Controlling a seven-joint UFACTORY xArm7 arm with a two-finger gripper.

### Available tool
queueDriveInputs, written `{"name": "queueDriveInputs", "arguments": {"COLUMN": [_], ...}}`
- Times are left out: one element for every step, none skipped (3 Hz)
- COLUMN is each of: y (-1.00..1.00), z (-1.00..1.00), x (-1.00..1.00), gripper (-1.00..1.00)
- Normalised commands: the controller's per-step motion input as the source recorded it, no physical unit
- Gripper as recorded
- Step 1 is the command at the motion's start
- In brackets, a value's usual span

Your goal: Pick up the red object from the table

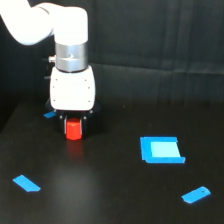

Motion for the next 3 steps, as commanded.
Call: {"name": "queueDriveInputs", "arguments": {"y": [-0.21,-0.23,-0.22], "z": [1.00,1.00,0.93], "x": [0.13,0.00,0.09], "gripper": [-0.88,-0.93,-1.00]}}
